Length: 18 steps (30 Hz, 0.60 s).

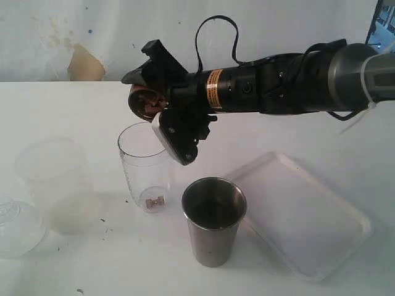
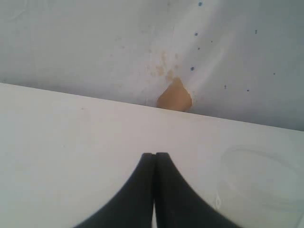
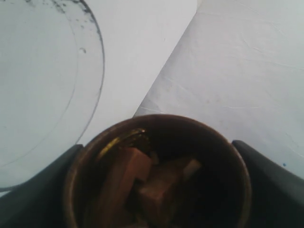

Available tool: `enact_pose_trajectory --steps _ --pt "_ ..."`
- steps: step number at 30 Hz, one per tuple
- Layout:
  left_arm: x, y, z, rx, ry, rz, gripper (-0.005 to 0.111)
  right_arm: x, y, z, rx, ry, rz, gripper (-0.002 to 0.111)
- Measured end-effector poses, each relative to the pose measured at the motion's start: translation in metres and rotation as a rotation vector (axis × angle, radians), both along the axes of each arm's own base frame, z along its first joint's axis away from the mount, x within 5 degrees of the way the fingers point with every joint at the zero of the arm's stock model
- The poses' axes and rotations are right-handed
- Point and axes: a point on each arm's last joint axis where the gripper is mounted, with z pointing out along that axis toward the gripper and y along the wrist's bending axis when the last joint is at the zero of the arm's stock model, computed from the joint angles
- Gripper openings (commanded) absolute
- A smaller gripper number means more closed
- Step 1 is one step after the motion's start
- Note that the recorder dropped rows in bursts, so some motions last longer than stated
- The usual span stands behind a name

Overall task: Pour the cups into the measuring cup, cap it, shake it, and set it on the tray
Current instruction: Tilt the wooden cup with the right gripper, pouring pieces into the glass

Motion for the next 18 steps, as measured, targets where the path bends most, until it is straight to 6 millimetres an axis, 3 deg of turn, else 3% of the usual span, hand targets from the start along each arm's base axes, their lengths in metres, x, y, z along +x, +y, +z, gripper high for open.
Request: enact_pose_trajectory --steps 18 --pt "0.0000 0.0000 0.0000 0.000 0.000 0.000 0.000 -0.0024 0.0027 -0.0003 -0.054 -0.098 0.050 0.000"
